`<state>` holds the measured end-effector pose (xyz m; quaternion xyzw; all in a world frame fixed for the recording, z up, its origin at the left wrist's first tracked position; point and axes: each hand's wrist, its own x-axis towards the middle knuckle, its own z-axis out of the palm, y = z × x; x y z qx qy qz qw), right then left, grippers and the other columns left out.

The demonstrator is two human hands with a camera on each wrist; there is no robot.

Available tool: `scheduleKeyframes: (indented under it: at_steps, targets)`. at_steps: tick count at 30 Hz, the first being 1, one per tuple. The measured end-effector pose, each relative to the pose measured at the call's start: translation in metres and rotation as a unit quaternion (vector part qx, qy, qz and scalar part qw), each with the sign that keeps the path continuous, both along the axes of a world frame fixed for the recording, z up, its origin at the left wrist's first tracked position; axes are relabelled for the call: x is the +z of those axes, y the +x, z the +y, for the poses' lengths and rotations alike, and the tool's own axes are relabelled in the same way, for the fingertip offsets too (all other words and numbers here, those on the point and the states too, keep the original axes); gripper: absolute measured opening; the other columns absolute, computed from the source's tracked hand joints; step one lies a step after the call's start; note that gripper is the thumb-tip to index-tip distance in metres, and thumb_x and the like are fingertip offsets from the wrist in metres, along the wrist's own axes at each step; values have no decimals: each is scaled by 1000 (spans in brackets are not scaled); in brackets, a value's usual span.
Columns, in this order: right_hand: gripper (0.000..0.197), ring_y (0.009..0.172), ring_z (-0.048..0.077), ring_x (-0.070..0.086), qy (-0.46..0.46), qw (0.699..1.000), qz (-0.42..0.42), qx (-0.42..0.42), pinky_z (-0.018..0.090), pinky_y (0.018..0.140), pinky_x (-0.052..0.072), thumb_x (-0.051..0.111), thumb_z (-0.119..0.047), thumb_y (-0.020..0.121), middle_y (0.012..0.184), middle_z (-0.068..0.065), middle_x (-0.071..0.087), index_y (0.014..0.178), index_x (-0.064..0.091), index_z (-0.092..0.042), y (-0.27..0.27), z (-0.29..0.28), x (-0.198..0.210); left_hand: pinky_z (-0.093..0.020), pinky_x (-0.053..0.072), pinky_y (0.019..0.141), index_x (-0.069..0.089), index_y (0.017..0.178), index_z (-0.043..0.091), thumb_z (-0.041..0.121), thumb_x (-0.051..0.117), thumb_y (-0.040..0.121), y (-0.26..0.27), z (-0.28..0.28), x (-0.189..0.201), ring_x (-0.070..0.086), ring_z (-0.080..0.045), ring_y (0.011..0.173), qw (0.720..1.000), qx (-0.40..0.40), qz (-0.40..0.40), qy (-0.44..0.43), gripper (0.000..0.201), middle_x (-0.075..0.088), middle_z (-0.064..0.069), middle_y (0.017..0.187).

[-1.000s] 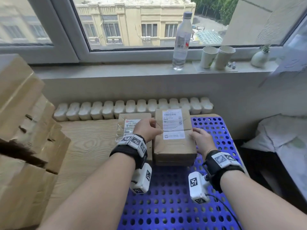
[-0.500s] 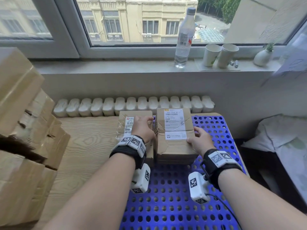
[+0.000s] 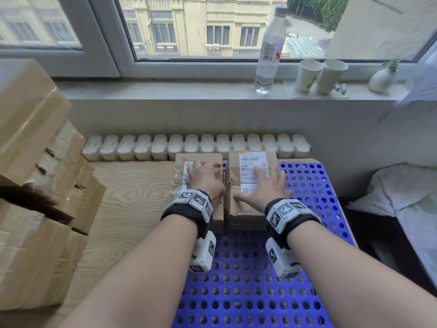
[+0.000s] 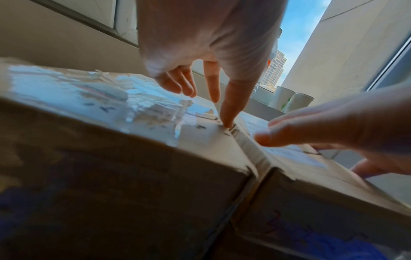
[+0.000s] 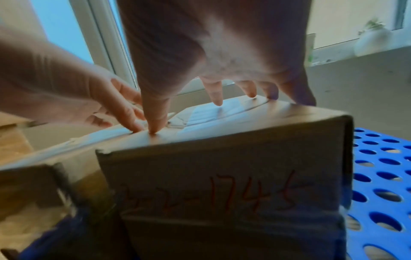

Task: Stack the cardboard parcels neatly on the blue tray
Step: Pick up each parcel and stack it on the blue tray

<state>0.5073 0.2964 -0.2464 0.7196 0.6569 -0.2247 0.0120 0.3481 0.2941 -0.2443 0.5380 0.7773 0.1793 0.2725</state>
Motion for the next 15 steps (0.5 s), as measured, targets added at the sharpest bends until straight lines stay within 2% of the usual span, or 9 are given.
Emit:
scheduleKeyframes:
  at_steps: [3,6,9,12,15]
  targets:
    - [104,151,33,-7,-8,1000,9,-1,65,114,20,69,-72,69,164,6,-12,152,18,-36,1,-1,-1,-40,27,108,56,132,36,19,80,72,-5,-2,2,23,-22,139,1000,-1,2,-13,67,37,1,144]
    - [101,151,33,-5,-12,1000,7,0,64,115,18,69,-70,71,164,4,-11,153,18,-37,5,-2,0,-38,27,109,57,130,36,18,79,73,-5,-4,3,26,-21,138,1000,-11,0,-9,63,37,4,145]
    - [94,151,34,-1,-2,1000,-26,15,63,116,17,66,-70,74,164,7,-2,150,25,-34,4,-4,3,-35,30,111,59,128,33,15,74,76,-6,-8,5,32,-21,137,1000,-25,-7,1,58,42,3,144]
    - [82,151,31,2,18,998,-50,32,62,117,17,58,-67,82,163,10,11,150,29,-31,-3,-9,10,-33,35,109,59,128,28,13,69,81,-9,-12,12,40,-20,134,999,-47,-21,4,50,45,-1,142]
    - [71,150,28,7,33,997,-59,46,59,117,17,52,-60,89,160,7,22,150,31,-30,-12,-18,18,-27,32,110,58,132,21,17,64,88,-12,-22,22,44,-18,132,996,-84,-26,9,44,42,-4,144]
